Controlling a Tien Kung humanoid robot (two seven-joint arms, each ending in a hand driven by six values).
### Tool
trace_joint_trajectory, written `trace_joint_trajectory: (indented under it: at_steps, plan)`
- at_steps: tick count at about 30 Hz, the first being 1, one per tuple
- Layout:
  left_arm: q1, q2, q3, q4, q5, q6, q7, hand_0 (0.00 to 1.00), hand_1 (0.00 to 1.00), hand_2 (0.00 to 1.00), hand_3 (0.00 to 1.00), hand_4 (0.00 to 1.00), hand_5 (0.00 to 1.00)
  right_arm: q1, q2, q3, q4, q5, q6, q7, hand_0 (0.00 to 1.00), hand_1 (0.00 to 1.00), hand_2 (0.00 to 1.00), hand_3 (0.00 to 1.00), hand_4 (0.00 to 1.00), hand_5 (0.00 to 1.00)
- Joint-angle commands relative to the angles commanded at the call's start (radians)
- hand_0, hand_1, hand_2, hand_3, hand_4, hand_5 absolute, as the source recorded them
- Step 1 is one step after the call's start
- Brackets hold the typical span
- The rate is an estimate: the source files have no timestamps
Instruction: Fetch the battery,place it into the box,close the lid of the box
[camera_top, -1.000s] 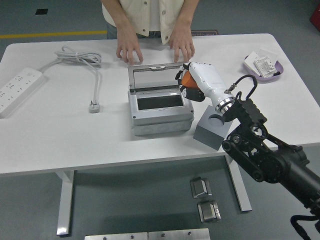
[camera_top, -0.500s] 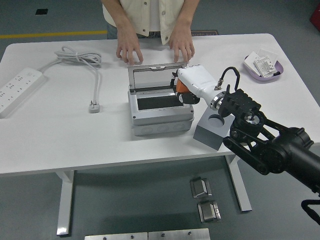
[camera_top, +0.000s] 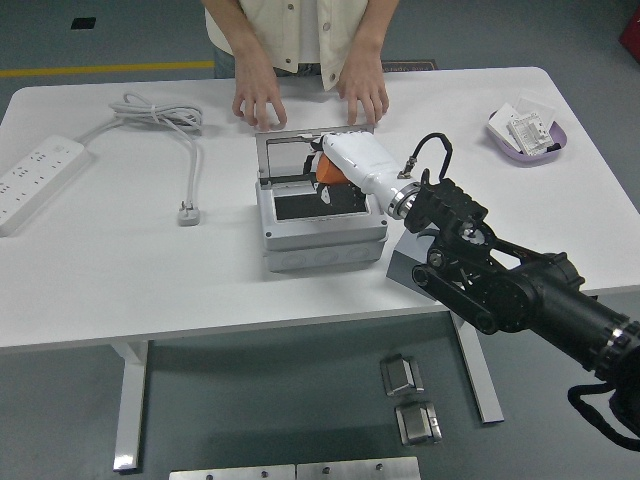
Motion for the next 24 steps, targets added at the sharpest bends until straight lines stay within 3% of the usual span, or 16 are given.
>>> trace_joint_trajectory:
  at_steps: [10,24]
  plan:
    - [-0.009,0.003,-0.005,0.000,0.017,-0.002,-0.004,0.624,0.620,0.597,0.635,0.705,0.170,0.059,0.089,-0.093,-0.109,0.043,-0.019,0.020,0.230,0.231,0.415,0.499,0.329,0.002]
    - [-0.015,0.006,-0.003,0.000,0.033,-0.005,-0.004,0.624,0.620,0.597,0.634,0.706,0.172,0.081,0.100,-0.151,-0.150,0.017,-0.012,0.026,0.234,0.233,0.416,0.499,0.334,0.002]
